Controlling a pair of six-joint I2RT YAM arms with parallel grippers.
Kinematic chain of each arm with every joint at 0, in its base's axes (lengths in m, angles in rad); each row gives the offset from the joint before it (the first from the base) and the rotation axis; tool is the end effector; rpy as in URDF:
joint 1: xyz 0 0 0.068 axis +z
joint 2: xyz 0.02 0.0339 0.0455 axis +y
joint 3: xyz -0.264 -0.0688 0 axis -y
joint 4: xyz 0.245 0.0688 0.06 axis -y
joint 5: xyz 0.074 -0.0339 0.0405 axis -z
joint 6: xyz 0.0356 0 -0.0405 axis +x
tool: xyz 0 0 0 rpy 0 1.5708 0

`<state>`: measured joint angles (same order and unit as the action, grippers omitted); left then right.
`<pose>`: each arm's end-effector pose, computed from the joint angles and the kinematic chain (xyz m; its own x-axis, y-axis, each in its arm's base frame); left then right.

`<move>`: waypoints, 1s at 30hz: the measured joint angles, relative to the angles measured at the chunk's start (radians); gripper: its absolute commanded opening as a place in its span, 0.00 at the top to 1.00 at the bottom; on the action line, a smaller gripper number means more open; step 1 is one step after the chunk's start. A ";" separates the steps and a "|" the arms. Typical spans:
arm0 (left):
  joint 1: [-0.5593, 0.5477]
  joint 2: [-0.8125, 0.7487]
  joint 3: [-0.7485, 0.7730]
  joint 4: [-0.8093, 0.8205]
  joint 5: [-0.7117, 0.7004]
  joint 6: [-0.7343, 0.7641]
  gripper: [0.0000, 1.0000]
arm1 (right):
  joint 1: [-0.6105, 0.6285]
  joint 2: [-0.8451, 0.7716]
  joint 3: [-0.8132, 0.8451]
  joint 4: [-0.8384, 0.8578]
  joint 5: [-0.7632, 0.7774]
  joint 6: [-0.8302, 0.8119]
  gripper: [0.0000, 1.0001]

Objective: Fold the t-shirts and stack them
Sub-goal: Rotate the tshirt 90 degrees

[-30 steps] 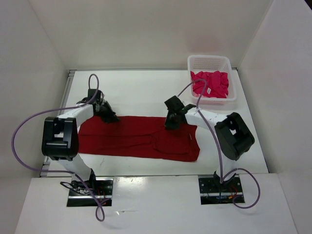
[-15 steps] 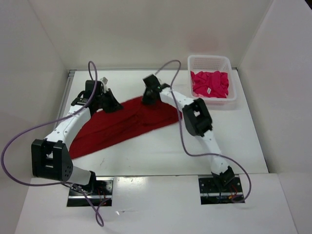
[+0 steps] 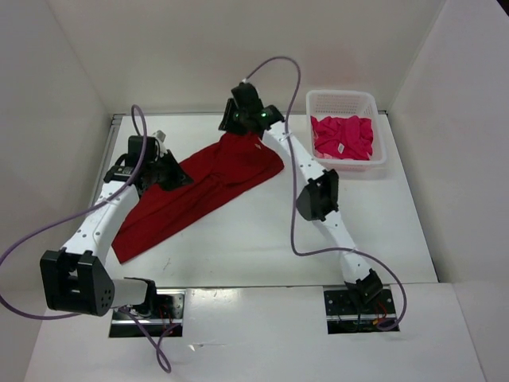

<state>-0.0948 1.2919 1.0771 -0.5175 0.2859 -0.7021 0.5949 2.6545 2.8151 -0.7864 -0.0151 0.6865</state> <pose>0.2777 -0.0365 0.3014 -0.7017 -0.5557 -0.4460 -0.2011 0.7549 -0.6242 0.4754 0.3223 0.2713 -0.7368 0.2666 -0.6213 -0.1338 0.8433 0.5206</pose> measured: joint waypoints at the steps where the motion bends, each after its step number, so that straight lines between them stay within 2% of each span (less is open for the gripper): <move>1: 0.012 0.000 0.000 -0.002 -0.001 0.003 0.81 | 0.002 -0.069 -0.035 -0.008 0.001 -0.013 0.55; 2: 0.028 0.000 0.000 -0.005 -0.001 0.008 0.79 | 0.007 -0.159 -0.110 0.005 0.002 -0.028 0.54; 3: 0.042 0.000 0.000 -0.006 -0.001 0.016 0.79 | 0.010 -0.284 -0.264 0.061 -0.001 -0.037 0.55; 5: 0.072 0.001 0.000 -0.006 -0.001 0.024 0.76 | 0.024 -0.560 -0.646 0.174 -0.010 -0.030 0.73; 6: 0.086 0.003 0.001 -0.008 -0.002 0.028 0.76 | 0.036 -0.692 -0.833 0.253 -0.026 -0.010 0.92; 7: 0.101 0.008 0.002 -0.008 -0.001 0.038 0.76 | 0.047 -0.801 -1.000 0.327 -0.042 0.012 1.00; 8: 0.114 0.013 0.003 -0.009 0.000 0.046 0.76 | 0.058 -0.877 -1.127 0.363 -0.056 0.034 1.00; 9: 0.122 0.019 0.006 -0.012 -0.001 0.050 0.80 | 0.074 -0.946 -1.257 0.418 -0.071 0.061 1.00; 12: 0.142 0.042 0.008 -0.013 -0.001 0.066 0.93 | 0.106 -0.974 -1.462 0.497 -0.106 0.111 1.00; 16: 0.124 0.067 0.009 -0.011 0.001 0.073 0.98 | 0.084 -0.872 -1.574 0.514 -0.079 0.140 1.00; 21: 0.089 0.079 0.008 0.003 0.007 0.071 0.98 | -0.026 -0.749 -1.566 0.528 -0.027 0.138 1.00; 25: 0.072 0.081 0.008 0.013 0.010 0.069 0.98 | -0.085 -0.640 -1.485 0.519 0.027 0.131 1.00; 30: 0.035 0.089 0.008 0.024 0.014 0.066 0.98 | -0.083 -0.499 -1.296 0.501 0.054 0.126 1.00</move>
<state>-0.0593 1.3808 1.0855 -0.4931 0.3004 -0.6357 0.5117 2.1559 1.5192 -0.2852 0.0391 0.8127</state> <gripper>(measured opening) 0.020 0.001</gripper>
